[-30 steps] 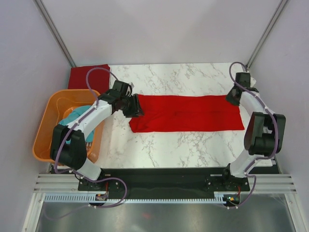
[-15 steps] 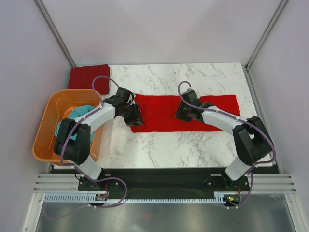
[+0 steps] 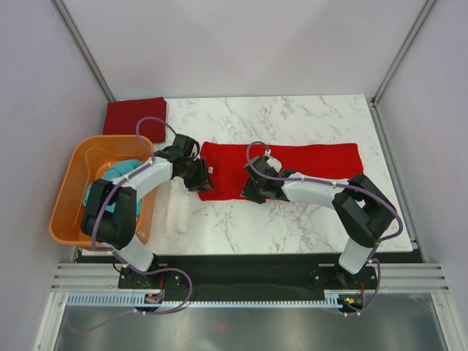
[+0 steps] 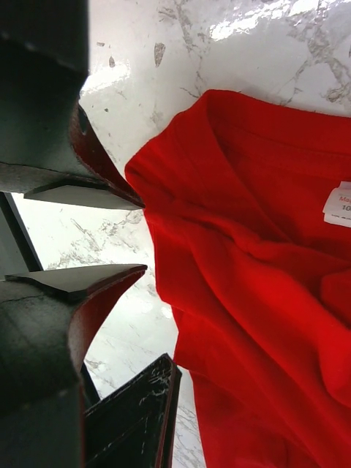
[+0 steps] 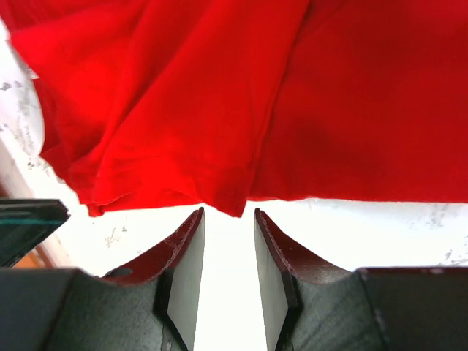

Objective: Fold and stack the t-shirts
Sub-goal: Fold the tshirt

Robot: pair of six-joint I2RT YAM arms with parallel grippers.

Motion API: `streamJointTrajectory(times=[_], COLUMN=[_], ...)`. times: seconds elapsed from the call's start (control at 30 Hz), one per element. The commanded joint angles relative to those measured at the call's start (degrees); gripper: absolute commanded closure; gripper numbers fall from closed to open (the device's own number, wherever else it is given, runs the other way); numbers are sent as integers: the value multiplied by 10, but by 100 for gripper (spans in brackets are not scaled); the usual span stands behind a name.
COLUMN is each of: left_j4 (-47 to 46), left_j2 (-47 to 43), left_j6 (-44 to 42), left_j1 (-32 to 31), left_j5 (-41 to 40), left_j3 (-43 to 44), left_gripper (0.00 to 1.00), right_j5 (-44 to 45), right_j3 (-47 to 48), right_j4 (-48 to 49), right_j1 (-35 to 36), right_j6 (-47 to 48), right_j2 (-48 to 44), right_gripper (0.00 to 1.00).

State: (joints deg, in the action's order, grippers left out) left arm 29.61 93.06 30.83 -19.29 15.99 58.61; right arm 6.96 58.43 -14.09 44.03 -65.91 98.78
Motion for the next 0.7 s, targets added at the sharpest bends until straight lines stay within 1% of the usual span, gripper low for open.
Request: streamJointTrajectory(times=[0.0, 0.27, 0.37, 0.4, 0.43, 0.47, 0.57, 0.67], left_j4=[-17, -17, -18, -18, -17, -17, -18, -18], left_j2=[-24, -28, -29, -30, -32, -33, -37, -42], left_j6=[12, 13, 13, 13, 13, 13, 13, 13], left_j1=[2, 2, 2, 2, 2, 2, 2, 2], left_j5=[-3, -4, -6, -8, -9, -11, -14, -11], left_j3=[-7, -7, -8, -8, -9, -10, -11, -15], left_gripper=[57, 57, 57, 57, 57, 57, 57, 57], right_j5=[30, 55, 60, 60, 61, 60, 59, 64], right_j3=[10, 10, 17, 17, 17, 17, 12, 4], right_j4=[7, 5, 5, 5, 5, 4, 5, 4], right_j1=[8, 11, 11, 11, 11, 11, 11, 11], right_j6=[-48, -63, -58, -56, -56, -55, -53, -48], right_j2=[17, 24, 29, 30, 29, 28, 18, -4], right_gripper=[59, 61, 69, 76, 80, 89, 100, 100])
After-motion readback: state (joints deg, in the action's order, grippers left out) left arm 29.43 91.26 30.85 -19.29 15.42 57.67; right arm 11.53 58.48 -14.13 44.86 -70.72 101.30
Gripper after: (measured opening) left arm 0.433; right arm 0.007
